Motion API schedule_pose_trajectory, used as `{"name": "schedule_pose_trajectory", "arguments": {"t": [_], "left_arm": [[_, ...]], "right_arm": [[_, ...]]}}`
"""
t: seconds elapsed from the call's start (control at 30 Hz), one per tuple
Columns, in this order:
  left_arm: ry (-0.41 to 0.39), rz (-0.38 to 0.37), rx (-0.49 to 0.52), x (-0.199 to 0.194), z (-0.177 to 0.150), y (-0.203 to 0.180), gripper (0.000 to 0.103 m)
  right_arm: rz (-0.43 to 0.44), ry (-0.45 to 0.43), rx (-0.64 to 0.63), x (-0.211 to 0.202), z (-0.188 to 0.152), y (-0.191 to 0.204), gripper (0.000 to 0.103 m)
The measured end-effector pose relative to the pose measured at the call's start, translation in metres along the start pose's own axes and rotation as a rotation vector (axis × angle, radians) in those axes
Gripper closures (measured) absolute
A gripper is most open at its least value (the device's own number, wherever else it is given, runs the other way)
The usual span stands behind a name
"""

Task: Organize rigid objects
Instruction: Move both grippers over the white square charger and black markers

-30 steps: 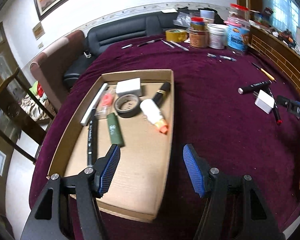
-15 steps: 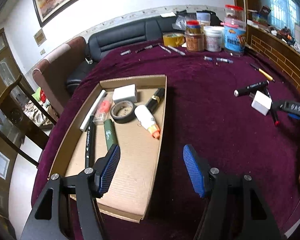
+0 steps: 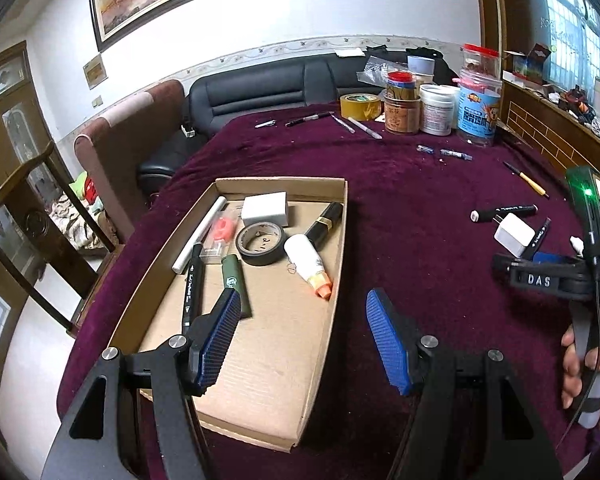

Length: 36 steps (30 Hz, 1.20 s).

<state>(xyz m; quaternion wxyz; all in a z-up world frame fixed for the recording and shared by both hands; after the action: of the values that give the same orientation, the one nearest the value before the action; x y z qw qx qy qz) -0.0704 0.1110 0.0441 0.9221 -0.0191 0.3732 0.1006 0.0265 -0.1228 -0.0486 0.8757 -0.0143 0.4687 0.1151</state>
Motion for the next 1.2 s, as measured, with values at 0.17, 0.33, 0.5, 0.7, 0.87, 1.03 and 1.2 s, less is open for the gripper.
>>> {"name": "schedule_pose_trajectory", "arguments": {"t": [0.17,0.33,0.5,0.7,0.87,1.03,1.2], "left_arm": [[0.004,-0.004,-0.013,0.003,-0.001,0.003,0.043],[0.009,-0.006,-0.022,0.005,-0.002,0.005,0.043],[0.003,0.001,-0.022,0.005,-0.002,0.007,0.043],[0.018,0.005,-0.017,0.009,-0.004,0.008,0.043],[0.027,0.006,-0.017,0.011,-0.005,0.008,0.043],[0.051,0.006,-0.011,0.014,-0.008,0.003,0.043],[0.077,-0.015,-0.001,0.018,-0.009,-0.009,0.043]], "right_arm": [[0.024,0.0,-0.056,-0.003,-0.004,0.018,0.018],[0.041,-0.004,-0.088,-0.007,-0.004,0.028,0.018],[0.034,-0.031,-0.091,-0.015,0.0,0.029,0.018],[-0.011,-0.138,-0.053,-0.036,0.014,0.015,0.018],[-0.112,-0.164,0.091,-0.028,0.032,-0.035,0.018],[0.009,-0.096,0.198,0.008,0.036,-0.055,0.017],[0.178,-0.09,0.12,0.015,0.043,-0.027,0.013]]}}
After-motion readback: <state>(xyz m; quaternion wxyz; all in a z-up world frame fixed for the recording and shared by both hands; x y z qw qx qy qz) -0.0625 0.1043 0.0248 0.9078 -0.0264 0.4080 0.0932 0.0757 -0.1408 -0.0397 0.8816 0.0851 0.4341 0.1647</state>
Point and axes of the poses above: each gripper's, at about its wrist camera, not at the fingertips, and x roughly the way its jaws point, y to its left, z to its top, the point moved 7 cm from there along x, roughly the way its jaws point, and after that the axes turned 8 degrees about -x, right-handed, at the moved point
